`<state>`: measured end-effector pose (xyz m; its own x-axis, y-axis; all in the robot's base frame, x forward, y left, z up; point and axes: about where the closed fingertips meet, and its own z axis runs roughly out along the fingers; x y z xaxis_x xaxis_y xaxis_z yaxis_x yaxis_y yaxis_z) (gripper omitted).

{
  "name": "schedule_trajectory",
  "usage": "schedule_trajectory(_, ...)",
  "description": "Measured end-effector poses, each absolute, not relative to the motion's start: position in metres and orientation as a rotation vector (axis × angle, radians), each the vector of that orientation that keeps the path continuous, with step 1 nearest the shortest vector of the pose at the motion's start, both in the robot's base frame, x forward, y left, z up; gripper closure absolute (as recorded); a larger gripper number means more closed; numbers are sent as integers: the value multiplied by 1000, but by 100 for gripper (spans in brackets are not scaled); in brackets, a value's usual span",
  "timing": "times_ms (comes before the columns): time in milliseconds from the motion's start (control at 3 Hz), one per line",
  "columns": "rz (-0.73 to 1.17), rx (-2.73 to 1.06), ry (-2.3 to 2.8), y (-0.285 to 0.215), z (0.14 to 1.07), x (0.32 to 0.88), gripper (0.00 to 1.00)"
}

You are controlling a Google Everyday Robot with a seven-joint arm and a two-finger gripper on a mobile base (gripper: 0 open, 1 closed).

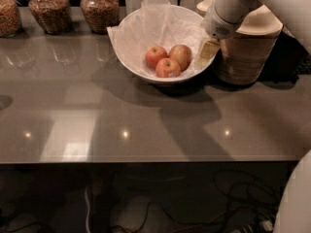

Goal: Pick apple from white bowl

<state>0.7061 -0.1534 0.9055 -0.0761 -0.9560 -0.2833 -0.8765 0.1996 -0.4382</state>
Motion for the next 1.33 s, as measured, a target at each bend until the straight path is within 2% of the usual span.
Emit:
schedule_trajectory(333,-183,-1659,1992,-156,913,708,21)
schedule_trajectory(1000,-112,-1557,1990,-150,929,711,30)
schedule_trajectory(1333,-71,-1538,1981,-142,929,711,43)
